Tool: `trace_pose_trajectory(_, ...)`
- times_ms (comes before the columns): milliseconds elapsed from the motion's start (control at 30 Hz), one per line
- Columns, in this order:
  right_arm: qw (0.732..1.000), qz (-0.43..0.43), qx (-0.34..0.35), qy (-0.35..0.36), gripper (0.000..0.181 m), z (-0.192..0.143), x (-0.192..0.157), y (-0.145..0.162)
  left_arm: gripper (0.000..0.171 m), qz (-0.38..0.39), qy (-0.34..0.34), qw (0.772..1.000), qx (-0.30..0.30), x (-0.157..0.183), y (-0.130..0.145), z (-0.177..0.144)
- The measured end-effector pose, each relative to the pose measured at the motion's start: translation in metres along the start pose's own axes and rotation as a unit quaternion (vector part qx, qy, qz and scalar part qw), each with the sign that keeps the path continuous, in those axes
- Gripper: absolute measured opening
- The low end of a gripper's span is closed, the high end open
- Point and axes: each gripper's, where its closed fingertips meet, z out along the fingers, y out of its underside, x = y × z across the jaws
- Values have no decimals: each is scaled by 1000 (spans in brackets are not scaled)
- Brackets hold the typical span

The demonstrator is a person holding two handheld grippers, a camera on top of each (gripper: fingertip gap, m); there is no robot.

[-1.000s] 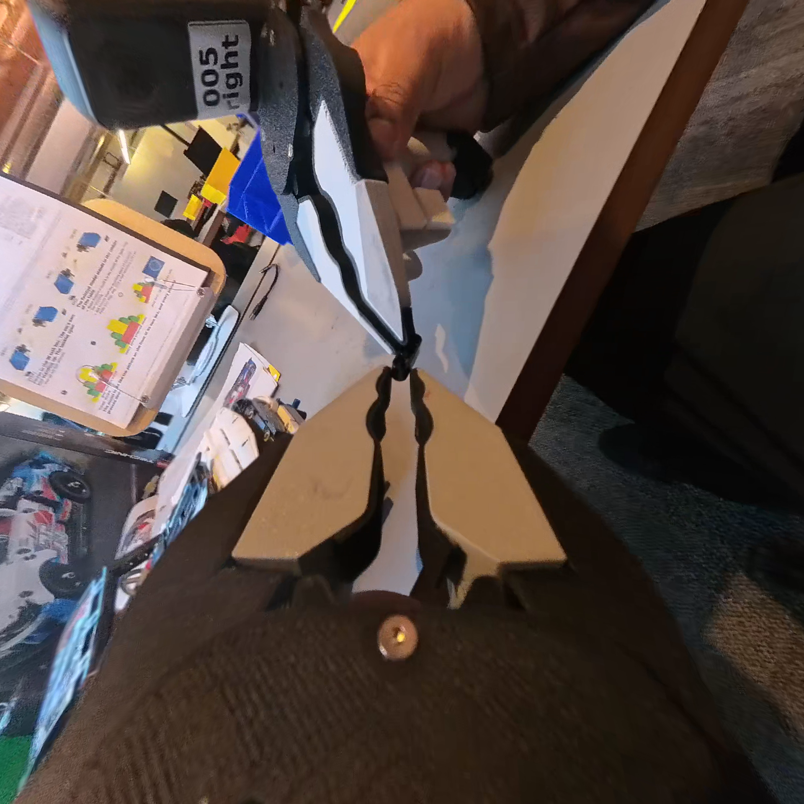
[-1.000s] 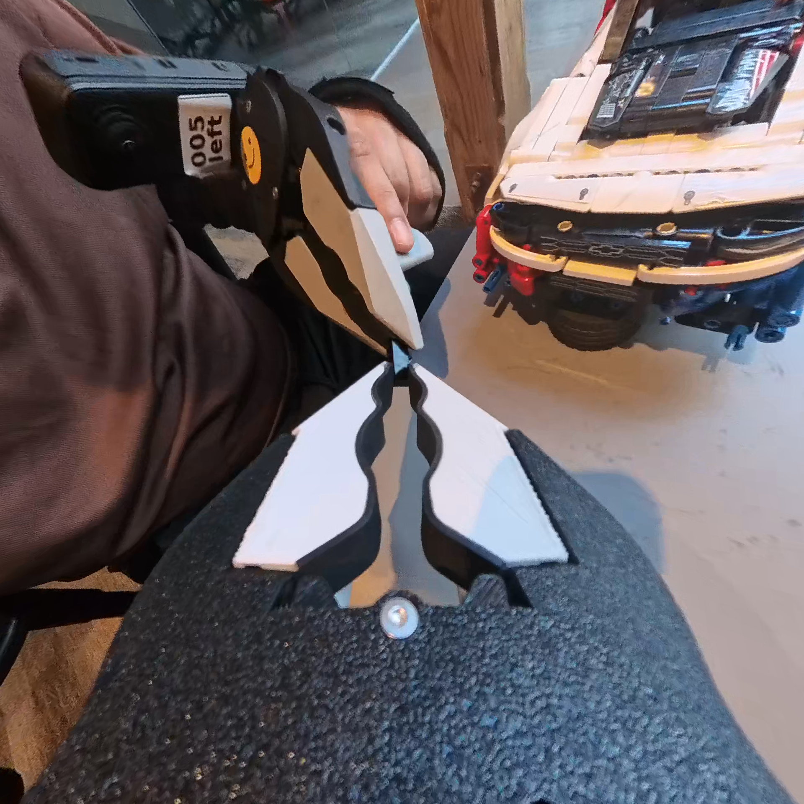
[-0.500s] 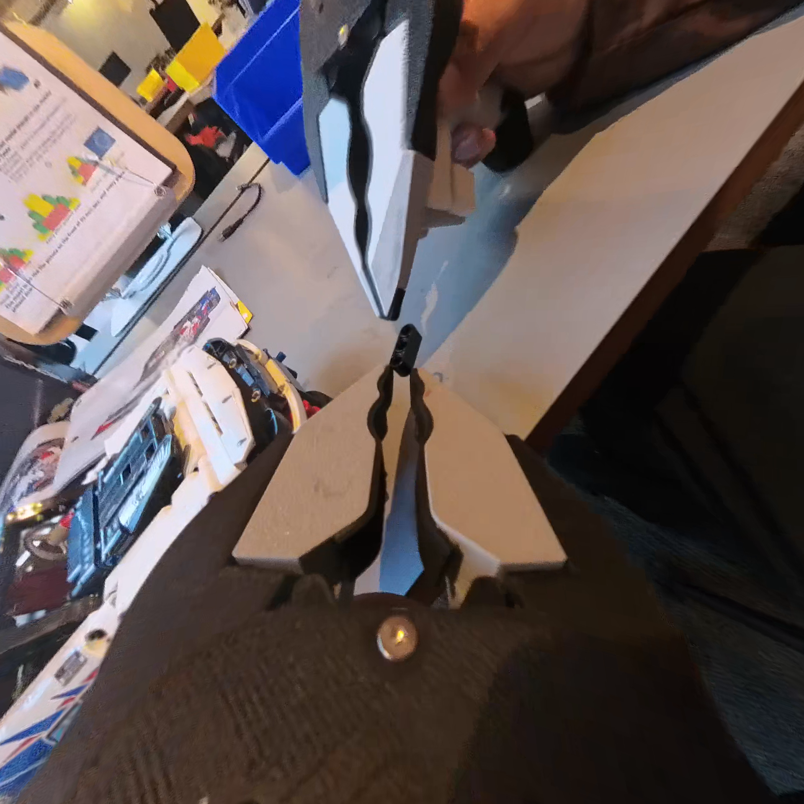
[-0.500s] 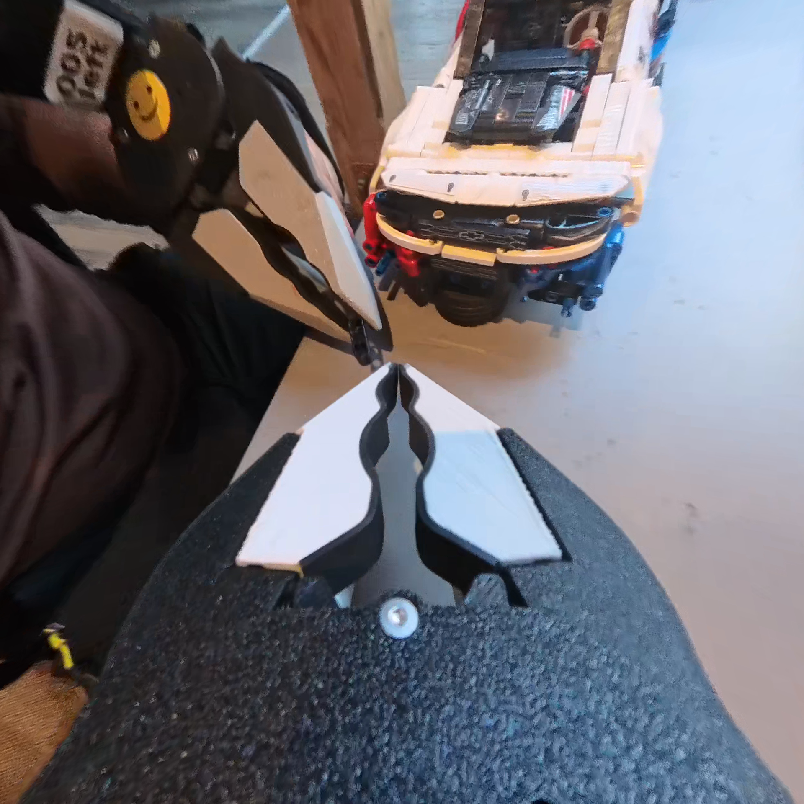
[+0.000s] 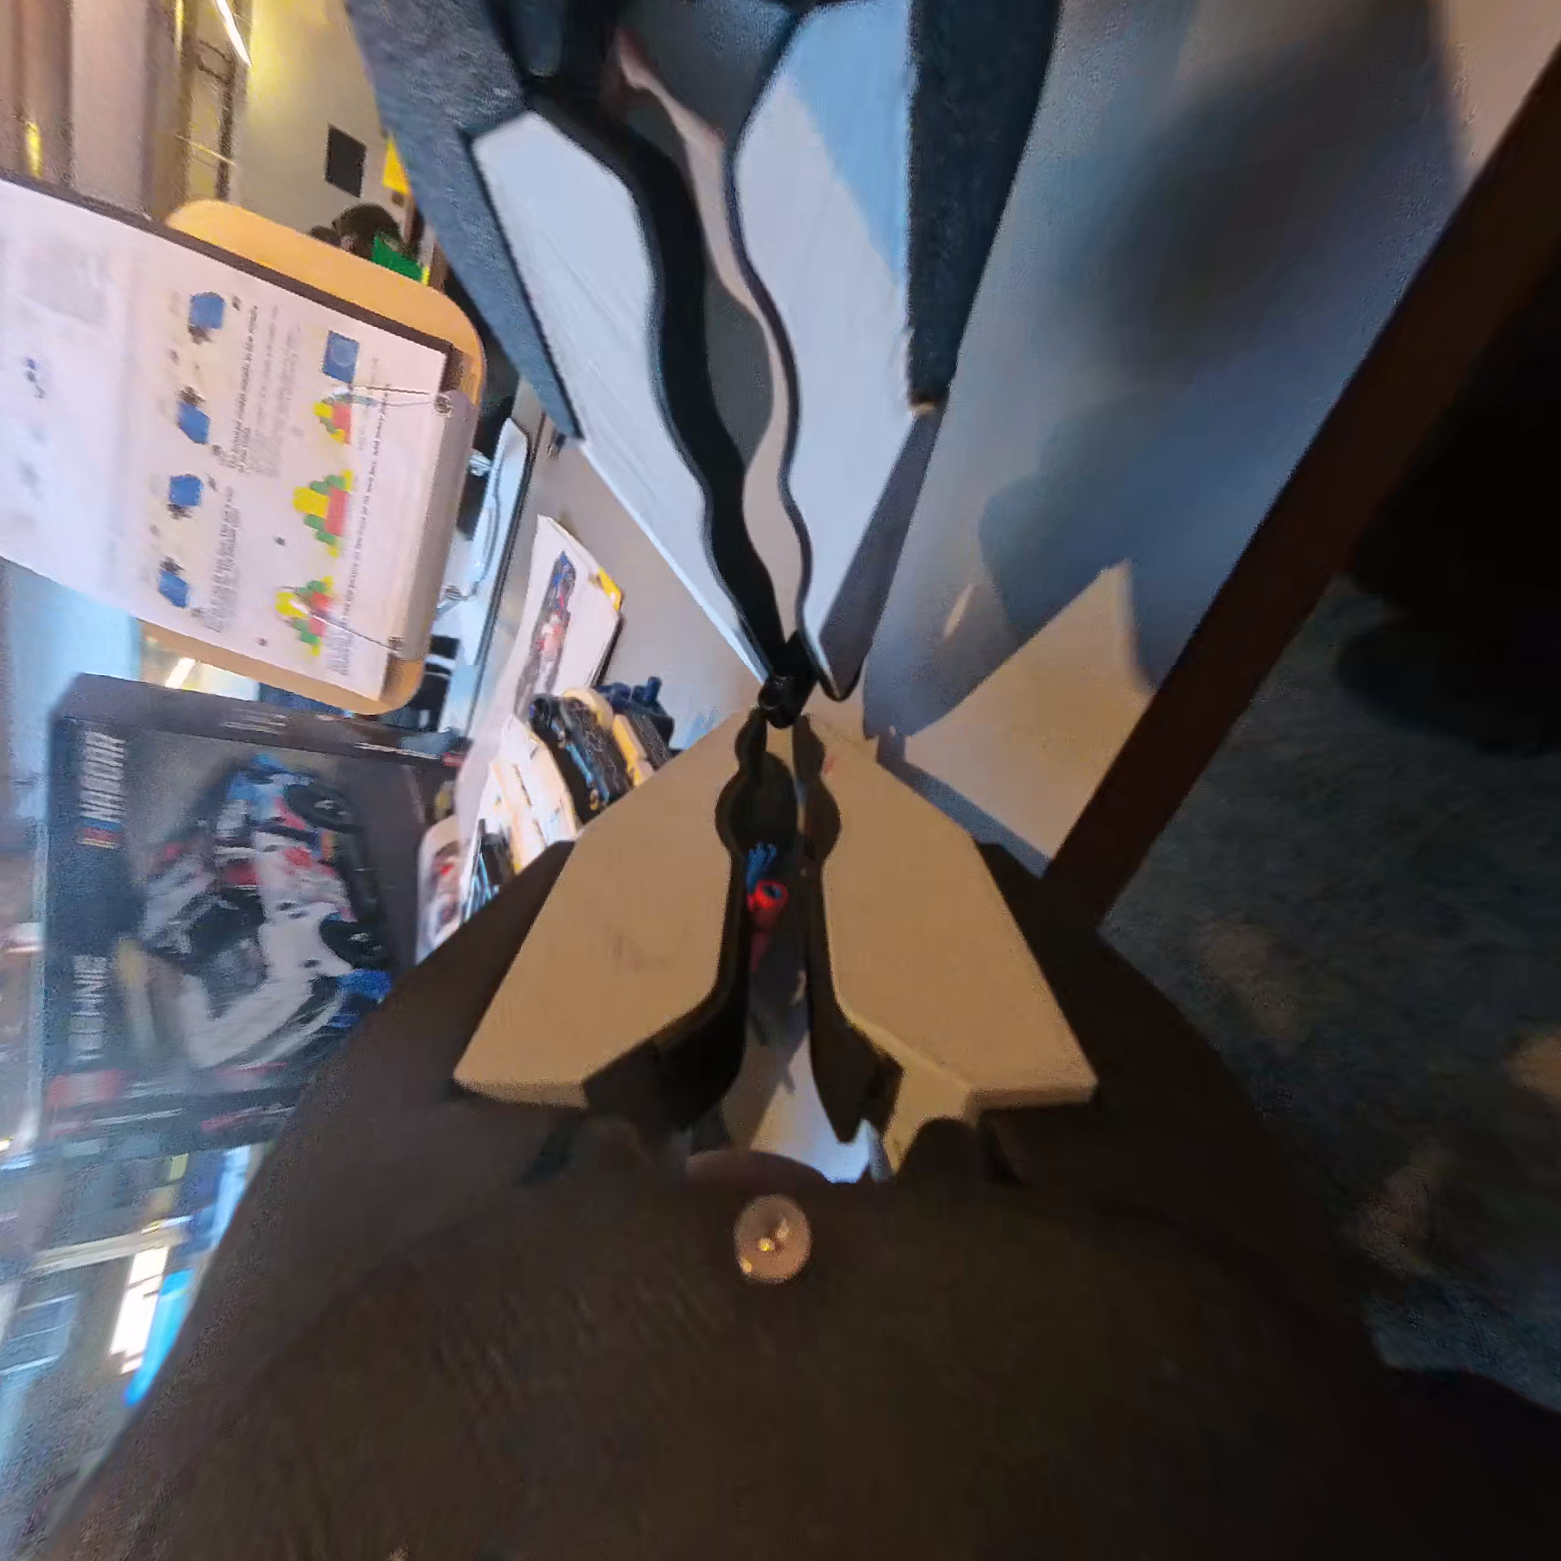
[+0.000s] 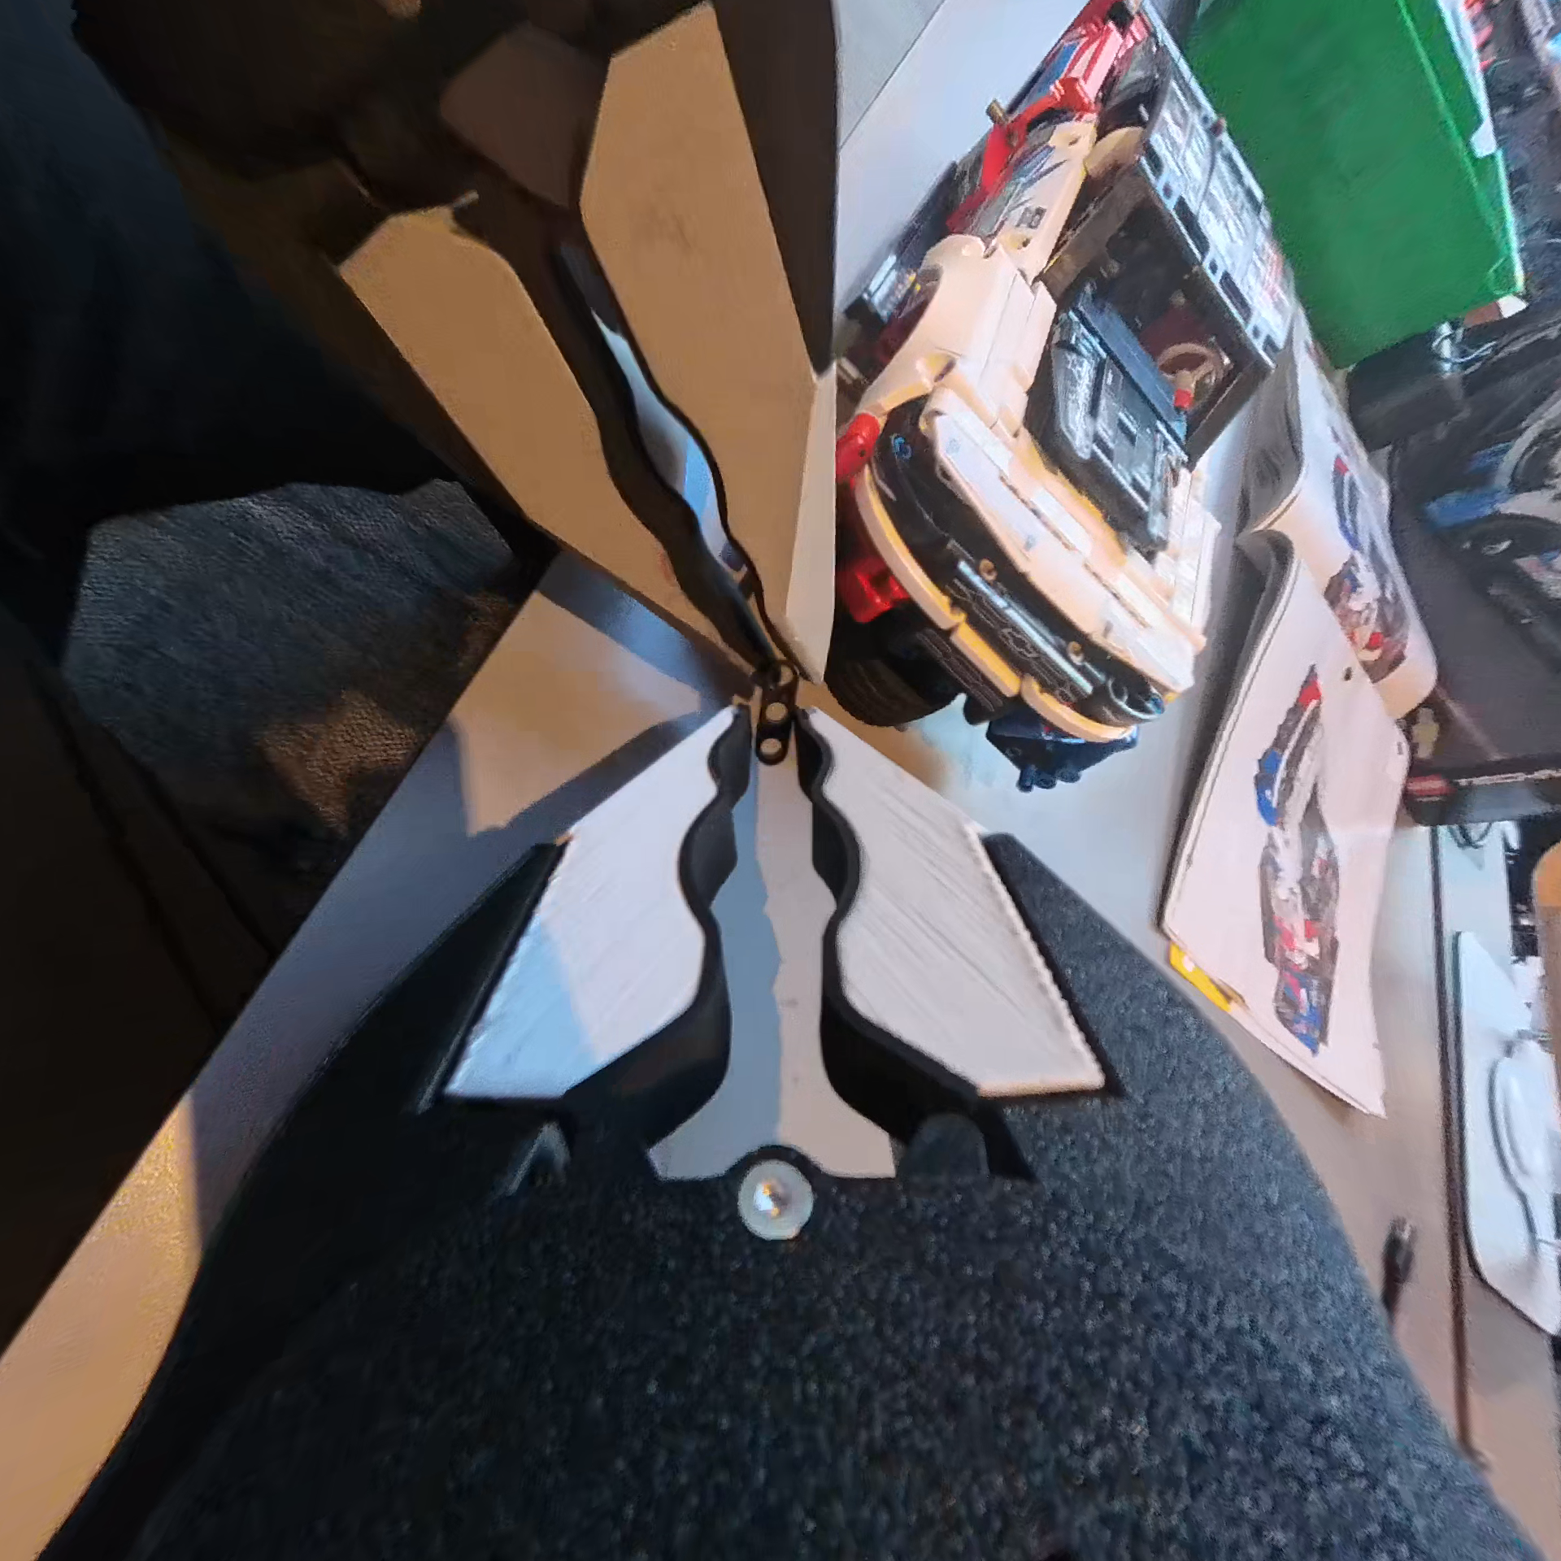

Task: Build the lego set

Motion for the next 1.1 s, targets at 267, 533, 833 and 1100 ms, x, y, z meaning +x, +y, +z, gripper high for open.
trace_pose_trajectory(267, 999, -24, -24, 34, 7, 6, 2, 2, 2, 13, -11, 1000, -13, 4, 6, 1)
trace_pose_trajectory(533, 999, -30, -27, 33, 0, 11, -2, 7, 0, -44, -10, 999, 0, 5, 9, 1)
trace_pose_trajectory(833, 1000, -3, -26, -9, 0, 10, -13, 8, 15, -168, 44, 985, 20, 15, 6, -5)
trace_pose_trajectory(1100, 999, -34, -35, 3, 0, 10, -14, 11, 11, -129, 66, 989, 11, 20, 2, 0)
